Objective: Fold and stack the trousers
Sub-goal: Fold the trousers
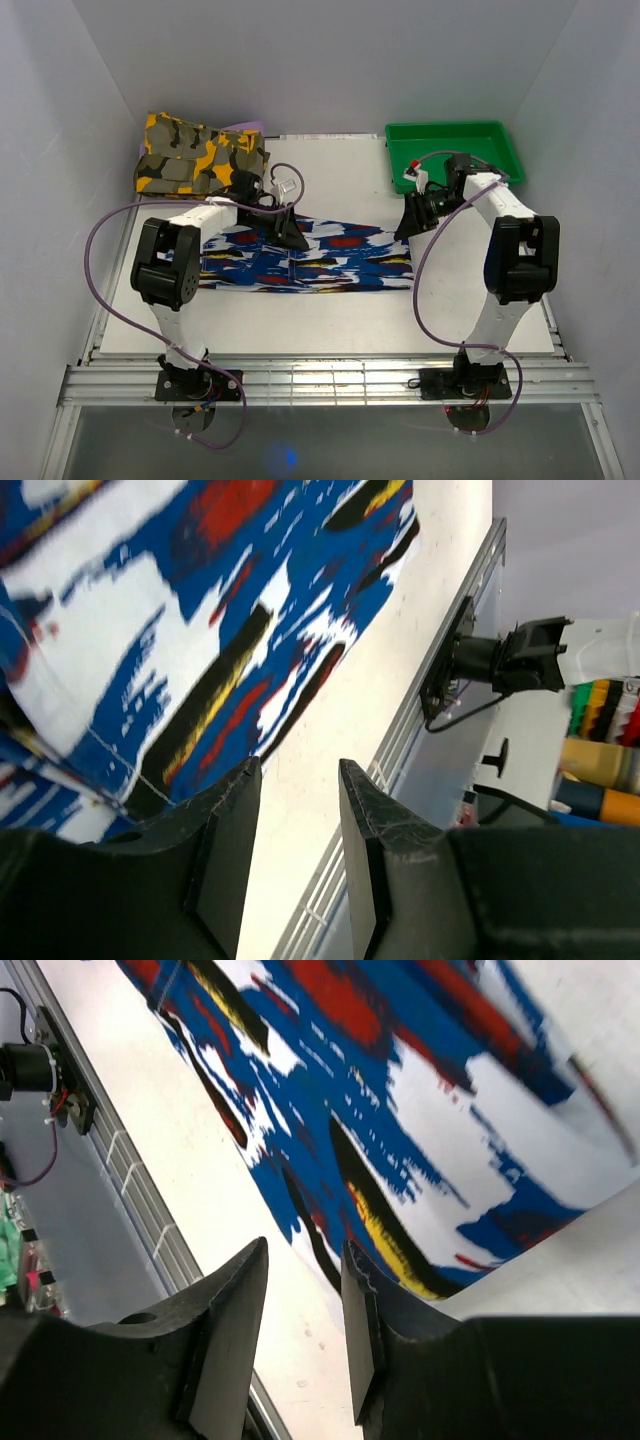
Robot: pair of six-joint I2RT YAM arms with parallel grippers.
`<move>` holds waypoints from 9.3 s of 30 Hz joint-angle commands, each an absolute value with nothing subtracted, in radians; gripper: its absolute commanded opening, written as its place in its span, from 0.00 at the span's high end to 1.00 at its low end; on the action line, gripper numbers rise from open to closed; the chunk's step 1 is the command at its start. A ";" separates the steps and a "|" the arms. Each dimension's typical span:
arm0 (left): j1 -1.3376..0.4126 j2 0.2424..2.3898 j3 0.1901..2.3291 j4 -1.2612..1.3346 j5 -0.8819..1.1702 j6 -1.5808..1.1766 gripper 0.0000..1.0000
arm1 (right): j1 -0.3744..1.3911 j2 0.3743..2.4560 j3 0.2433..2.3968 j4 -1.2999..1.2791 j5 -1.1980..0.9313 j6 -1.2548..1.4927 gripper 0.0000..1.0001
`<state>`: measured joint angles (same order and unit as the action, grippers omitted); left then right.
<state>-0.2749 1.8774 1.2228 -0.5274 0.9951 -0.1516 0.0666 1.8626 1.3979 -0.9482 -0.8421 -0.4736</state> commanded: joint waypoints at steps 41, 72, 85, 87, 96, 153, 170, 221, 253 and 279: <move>0.305 1.620 1.388 -0.726 0.696 -0.055 0.02 | -0.100 1.904 0.933 -0.307 -0.830 -0.020 0.30; 0.473 1.668 1.076 -0.747 0.804 0.051 0.20 | -0.400 1.675 1.296 -1.003 -0.790 -0.506 0.92; 0.262 1.722 0.946 -0.528 0.724 -0.107 0.33 | -0.232 1.628 1.397 -0.988 -0.874 -0.374 0.92; 0.262 1.732 0.950 -0.514 0.709 -0.129 0.38 | -0.183 1.626 1.425 -0.980 -0.873 -0.354 0.92; 0.250 1.839 0.988 -0.472 0.699 -0.124 0.64 | 0.000 1.651 1.494 -0.878 -0.873 -0.214 0.92; 0.106 1.898 0.831 -0.276 0.765 -0.285 1.00 | 0.798 2.229 1.983 -0.512 -0.623 0.342 0.92; 0.091 1.871 0.793 -0.256 0.744 -0.308 1.00 | 0.853 2.295 2.062 -0.457 -0.617 0.417 0.92; 0.192 1.620 1.068 -0.546 0.790 -0.134 0.30 | 0.487 2.056 2.042 -0.649 -0.779 0.056 0.35; 0.104 1.785 0.925 -0.269 0.739 -0.394 0.56 | 0.796 2.276 2.155 -0.580 -0.358 0.210 0.35; 0.072 1.789 0.828 -0.132 0.741 -0.472 0.57 | 0.894 2.416 2.218 -0.472 -0.169 0.429 0.42</move>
